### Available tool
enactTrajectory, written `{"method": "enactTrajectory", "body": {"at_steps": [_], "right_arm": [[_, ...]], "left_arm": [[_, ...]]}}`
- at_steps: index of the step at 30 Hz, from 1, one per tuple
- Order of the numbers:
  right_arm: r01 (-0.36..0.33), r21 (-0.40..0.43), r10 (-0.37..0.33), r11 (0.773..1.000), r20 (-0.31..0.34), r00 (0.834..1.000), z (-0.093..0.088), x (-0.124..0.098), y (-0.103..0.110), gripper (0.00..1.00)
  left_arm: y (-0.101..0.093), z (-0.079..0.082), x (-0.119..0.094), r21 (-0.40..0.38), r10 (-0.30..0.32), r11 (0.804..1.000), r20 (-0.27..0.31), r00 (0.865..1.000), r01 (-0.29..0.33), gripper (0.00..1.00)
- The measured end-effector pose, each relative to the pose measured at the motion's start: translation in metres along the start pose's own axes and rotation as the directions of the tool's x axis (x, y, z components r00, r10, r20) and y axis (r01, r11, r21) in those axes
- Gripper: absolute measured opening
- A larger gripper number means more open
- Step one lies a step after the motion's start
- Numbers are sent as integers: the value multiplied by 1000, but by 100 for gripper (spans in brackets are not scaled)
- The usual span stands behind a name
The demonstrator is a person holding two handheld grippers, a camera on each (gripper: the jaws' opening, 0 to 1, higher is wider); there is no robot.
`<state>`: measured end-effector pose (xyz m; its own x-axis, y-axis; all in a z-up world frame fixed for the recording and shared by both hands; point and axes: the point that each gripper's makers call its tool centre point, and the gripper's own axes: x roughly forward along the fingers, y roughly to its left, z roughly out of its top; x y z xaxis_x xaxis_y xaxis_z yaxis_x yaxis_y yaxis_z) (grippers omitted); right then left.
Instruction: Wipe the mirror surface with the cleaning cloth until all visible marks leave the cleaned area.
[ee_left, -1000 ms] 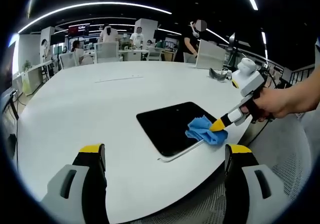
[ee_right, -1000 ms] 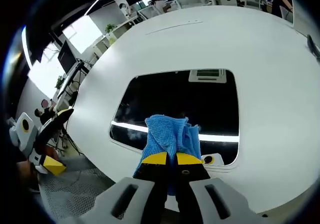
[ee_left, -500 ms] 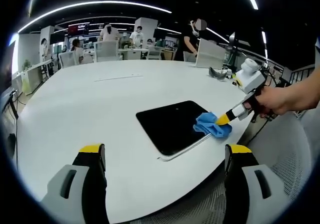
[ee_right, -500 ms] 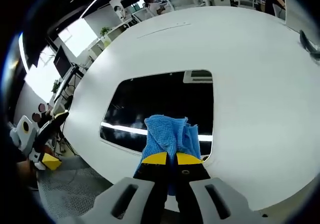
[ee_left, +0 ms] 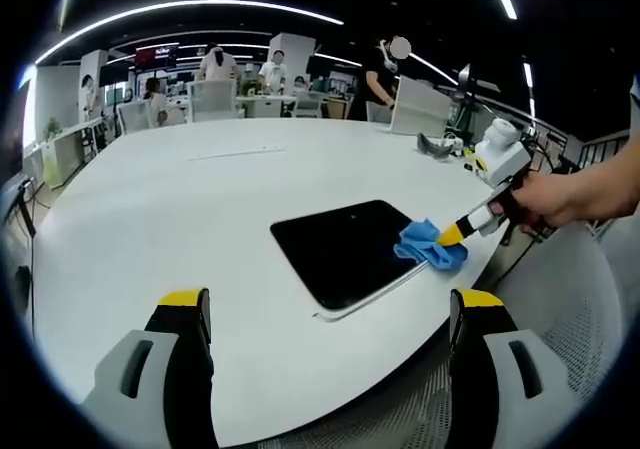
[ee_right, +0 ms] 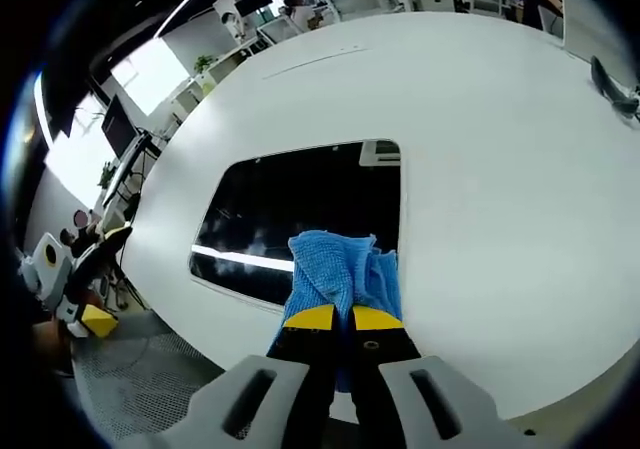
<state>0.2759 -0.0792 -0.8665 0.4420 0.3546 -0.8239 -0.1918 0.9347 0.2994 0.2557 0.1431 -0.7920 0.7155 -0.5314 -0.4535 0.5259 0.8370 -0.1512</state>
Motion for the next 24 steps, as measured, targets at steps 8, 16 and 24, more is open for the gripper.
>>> {"method": "enactTrajectory", "body": {"at_steps": [8, 16, 24], "right_arm": [[7, -6, -7, 1000, 8, 1000, 11, 7, 0, 0], [24, -25, -24, 999, 18, 1000, 32, 17, -3, 0], [38, -45, -37, 998, 21, 999, 46, 25, -6, 0]], "left_arm": [[1, 0, 0, -4, 4, 1000, 2, 1000, -4, 99], [0, 1, 0, -3, 2, 1000, 5, 1000, -2, 99], [1, 0, 0, -7, 4, 1000, 4, 1000, -4, 99]]}}
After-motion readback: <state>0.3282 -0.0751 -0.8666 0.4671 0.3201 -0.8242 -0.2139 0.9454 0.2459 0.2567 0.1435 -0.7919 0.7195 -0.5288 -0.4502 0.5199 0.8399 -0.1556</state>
